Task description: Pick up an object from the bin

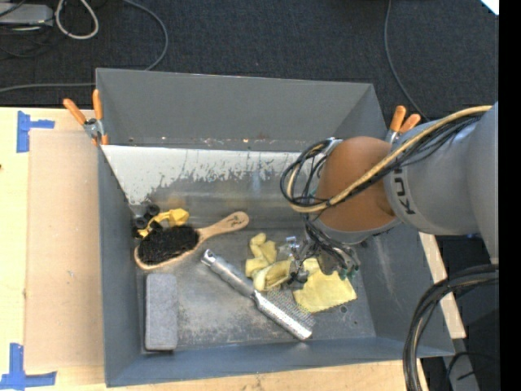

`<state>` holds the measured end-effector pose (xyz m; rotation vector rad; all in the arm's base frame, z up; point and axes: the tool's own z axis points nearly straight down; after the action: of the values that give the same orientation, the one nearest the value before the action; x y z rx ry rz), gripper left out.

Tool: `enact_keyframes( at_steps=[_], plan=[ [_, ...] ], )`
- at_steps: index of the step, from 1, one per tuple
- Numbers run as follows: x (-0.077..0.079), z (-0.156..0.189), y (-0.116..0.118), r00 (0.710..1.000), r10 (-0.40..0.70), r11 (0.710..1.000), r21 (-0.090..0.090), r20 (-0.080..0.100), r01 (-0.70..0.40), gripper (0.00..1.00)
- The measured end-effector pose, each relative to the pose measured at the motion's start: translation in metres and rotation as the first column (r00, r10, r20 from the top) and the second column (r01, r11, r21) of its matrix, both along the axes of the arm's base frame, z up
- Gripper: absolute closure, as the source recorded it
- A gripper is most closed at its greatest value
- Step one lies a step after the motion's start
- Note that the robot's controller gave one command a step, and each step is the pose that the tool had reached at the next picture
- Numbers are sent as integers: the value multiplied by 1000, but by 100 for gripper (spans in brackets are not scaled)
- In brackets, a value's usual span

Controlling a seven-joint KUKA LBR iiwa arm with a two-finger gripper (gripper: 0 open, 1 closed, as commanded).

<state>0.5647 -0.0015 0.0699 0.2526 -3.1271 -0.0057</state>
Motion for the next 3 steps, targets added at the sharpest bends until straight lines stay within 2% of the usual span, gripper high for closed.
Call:
enact_keyframes(
  at_steps=[1, 2, 3],
  plan=[
    [-3, 11, -1, 1000, 15, 1000, 0, -3, -15, 100],
    [-2, 24, 0, 998, 60, 998, 0, 2, -60, 100],
    [9, -1, 17, 997, 71, 997, 0, 0, -71, 100]
  ],
)
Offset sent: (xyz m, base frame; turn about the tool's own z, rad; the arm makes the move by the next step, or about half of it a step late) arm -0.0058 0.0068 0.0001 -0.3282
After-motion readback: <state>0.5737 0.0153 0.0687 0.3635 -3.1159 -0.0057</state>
